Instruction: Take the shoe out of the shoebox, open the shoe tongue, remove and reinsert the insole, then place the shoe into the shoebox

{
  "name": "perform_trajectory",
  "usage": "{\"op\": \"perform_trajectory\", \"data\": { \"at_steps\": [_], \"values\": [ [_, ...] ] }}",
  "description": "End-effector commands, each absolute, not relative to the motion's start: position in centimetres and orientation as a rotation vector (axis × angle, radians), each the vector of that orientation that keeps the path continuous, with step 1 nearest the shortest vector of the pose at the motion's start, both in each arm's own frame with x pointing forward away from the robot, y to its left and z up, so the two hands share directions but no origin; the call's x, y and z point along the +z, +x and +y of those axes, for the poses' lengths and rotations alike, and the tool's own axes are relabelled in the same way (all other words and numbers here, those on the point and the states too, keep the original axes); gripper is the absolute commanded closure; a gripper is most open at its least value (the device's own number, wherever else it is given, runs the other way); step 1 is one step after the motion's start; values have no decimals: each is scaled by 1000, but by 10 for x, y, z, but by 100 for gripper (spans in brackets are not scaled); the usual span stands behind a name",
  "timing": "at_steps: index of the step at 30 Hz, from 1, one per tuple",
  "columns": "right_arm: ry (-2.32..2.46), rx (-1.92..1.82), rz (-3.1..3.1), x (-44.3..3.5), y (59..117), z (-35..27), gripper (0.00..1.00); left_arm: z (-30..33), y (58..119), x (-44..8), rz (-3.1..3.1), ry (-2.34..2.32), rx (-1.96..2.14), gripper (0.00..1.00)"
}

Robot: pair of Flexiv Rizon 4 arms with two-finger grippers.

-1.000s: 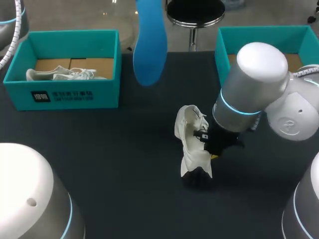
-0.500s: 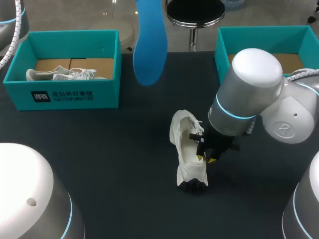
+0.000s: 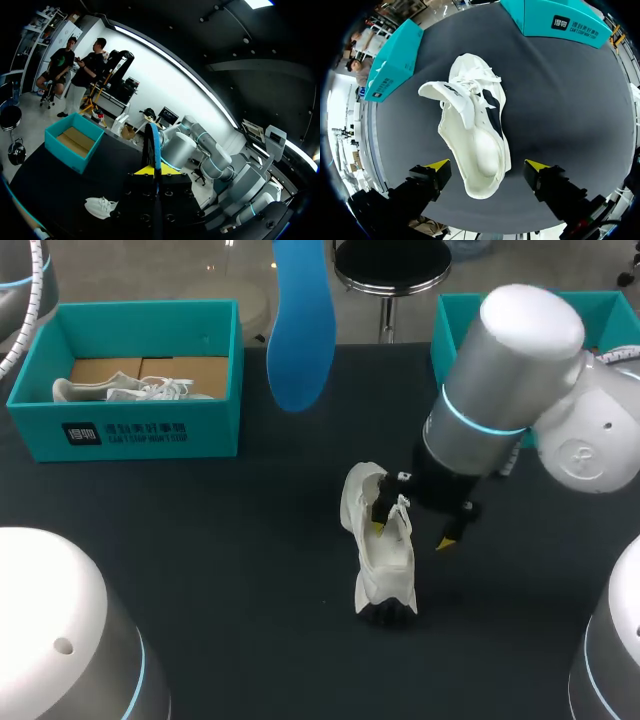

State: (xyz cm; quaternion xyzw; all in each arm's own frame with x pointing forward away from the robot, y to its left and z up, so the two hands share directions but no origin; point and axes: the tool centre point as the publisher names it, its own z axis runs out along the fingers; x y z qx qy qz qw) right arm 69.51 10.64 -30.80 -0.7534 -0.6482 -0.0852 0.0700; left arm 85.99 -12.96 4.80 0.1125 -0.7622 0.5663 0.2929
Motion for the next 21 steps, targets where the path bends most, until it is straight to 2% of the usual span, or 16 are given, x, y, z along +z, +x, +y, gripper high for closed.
{"op": "perform_trajectory", "data": {
  "at_steps": [1, 18, 21],
  "values": [
    [-2177, -258, -1938, -294, 699, 94, 0, -130, 861, 48, -2030, 297, 1507, 100],
    [-2177, -258, -1938, -294, 699, 94, 0, -130, 861, 48, -2030, 297, 1507, 100],
    [-2181, -292, -1808, -276, 702, 95, 0, -130, 861, 48, -2030, 297, 1507, 100]
  ]
}}
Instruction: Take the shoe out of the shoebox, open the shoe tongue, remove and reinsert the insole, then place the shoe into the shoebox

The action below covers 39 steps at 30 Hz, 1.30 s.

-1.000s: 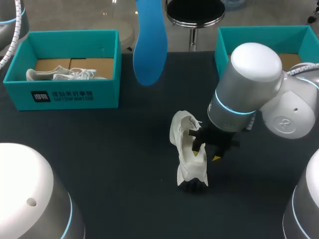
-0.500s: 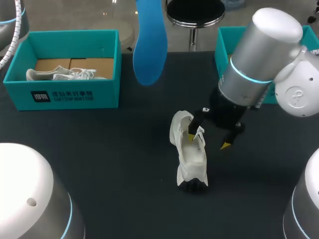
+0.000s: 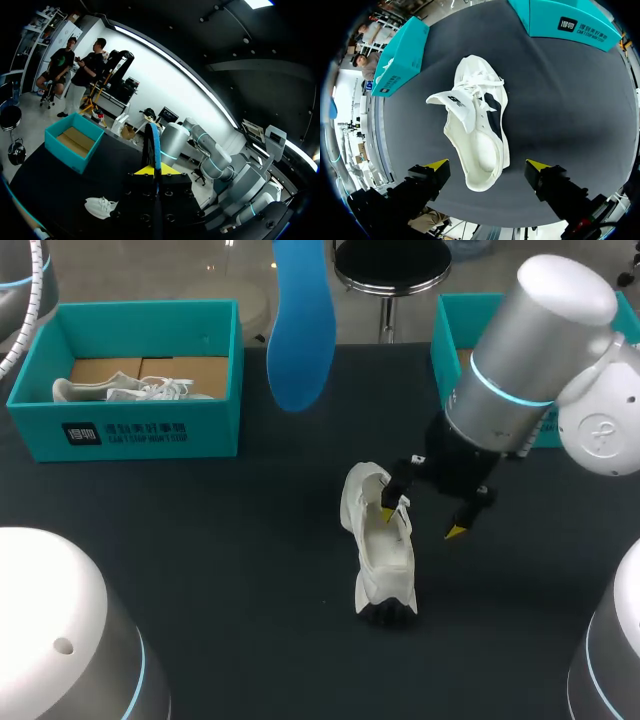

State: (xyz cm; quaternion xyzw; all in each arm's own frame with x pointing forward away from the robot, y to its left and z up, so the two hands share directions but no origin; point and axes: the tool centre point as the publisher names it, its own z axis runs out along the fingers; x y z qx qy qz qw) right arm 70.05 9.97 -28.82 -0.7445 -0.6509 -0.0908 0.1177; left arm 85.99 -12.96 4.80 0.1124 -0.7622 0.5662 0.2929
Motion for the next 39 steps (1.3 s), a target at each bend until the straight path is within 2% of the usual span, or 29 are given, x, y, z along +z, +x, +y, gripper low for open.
{"op": "perform_trajectory", "data": {
  "at_steps": [1, 17, 39],
  "values": [
    [-2170, -328, -1766, -271, 703, 96, 0, -130, 861, 48, -2030, 297, 1507, 100],
    [-1821, -726, -1488, -215, 719, 110, 0, -130, 861, 48, -2030, 297, 1507, 100],
    [-1614, -867, -1510, -187, 728, 154, 0, -130, 861, 48, -2030, 297, 1507, 100]
  ]
}}
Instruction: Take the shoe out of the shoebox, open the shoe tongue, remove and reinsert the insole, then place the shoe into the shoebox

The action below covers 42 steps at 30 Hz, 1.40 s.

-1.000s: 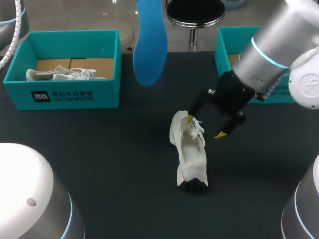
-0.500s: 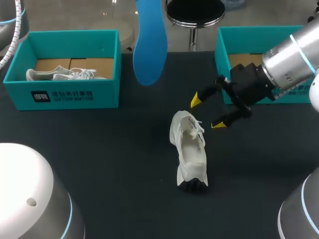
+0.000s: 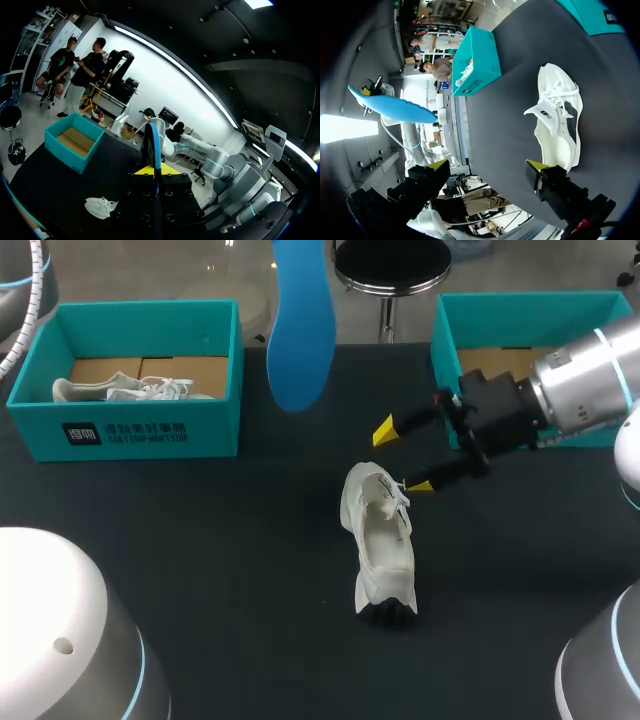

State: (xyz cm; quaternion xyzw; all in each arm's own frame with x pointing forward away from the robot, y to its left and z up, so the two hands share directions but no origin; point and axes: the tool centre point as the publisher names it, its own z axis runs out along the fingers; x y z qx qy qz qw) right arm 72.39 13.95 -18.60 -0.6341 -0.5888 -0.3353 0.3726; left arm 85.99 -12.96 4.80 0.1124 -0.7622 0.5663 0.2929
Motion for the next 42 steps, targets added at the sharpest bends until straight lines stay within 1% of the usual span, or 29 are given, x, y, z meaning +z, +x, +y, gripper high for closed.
{"op": "perform_trajectory", "data": {
  "at_steps": [1, 8, 30, 35, 42],
  "values": [
    [-1618, -871, -1505, -186, 730, 155, 0, -130, 861, 48, -2030, 297, 1507, 100],
    [-1604, -890, -1500, -179, 730, 171, 0, -130, 861, 48, -2030, 297, 1507, 100],
    [-1605, -882, -1490, -177, 731, 171, 0, -130, 861, 48, -2030, 297, 1507, 100],
    [-1569, -954, -1423, -160, 729, 181, 0, -130, 861, 48, -2030, 297, 1507, 100],
    [-1583, -944, -1282, -148, 731, 197, 0, -130, 861, 48, -2030, 297, 1507, 100]
  ]
}}
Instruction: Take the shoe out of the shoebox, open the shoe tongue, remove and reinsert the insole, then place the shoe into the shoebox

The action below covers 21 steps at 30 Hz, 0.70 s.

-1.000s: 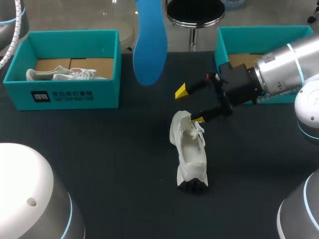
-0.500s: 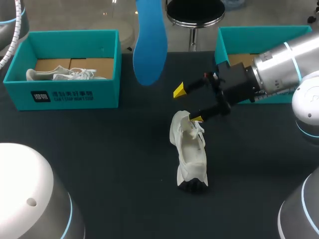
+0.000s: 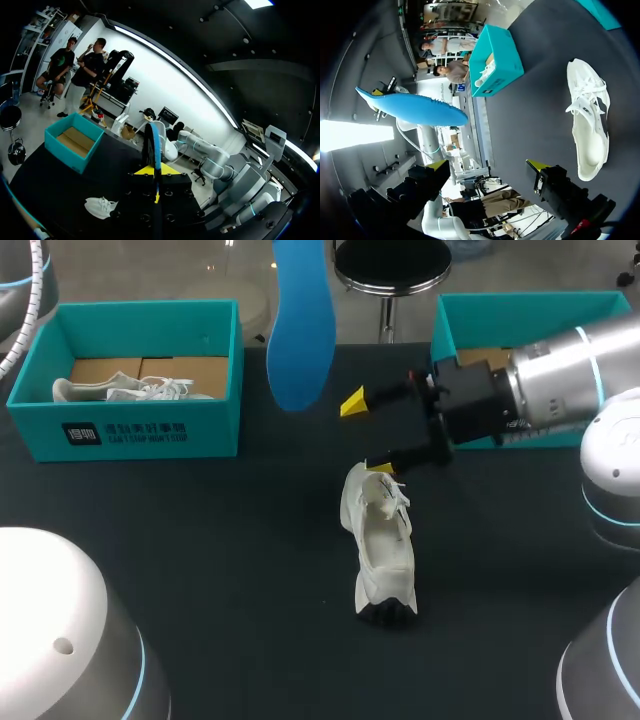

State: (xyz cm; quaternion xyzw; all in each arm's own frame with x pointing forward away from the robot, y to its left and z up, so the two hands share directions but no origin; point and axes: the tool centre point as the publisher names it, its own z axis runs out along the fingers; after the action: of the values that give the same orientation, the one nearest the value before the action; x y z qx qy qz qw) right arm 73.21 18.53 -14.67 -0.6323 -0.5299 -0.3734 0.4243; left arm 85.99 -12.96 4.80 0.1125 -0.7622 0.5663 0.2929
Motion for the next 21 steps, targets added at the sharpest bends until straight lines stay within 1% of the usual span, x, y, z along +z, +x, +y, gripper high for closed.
{"op": "perform_trajectory", "data": {
  "at_steps": [1, 12, 21],
  "values": [
    [-1585, -944, -1266, -147, 731, 199, 0, -130, 861, 48, -2030, 297, 1507, 100],
    [-1582, -962, -1080, -134, 733, 212, 0, -130, 861, 48, -2030, 297, 1507, 100],
    [-1599, -992, -1004, -119, 733, 199, 0, -130, 861, 48, -2030, 297, 1507, 100]
  ]
}}
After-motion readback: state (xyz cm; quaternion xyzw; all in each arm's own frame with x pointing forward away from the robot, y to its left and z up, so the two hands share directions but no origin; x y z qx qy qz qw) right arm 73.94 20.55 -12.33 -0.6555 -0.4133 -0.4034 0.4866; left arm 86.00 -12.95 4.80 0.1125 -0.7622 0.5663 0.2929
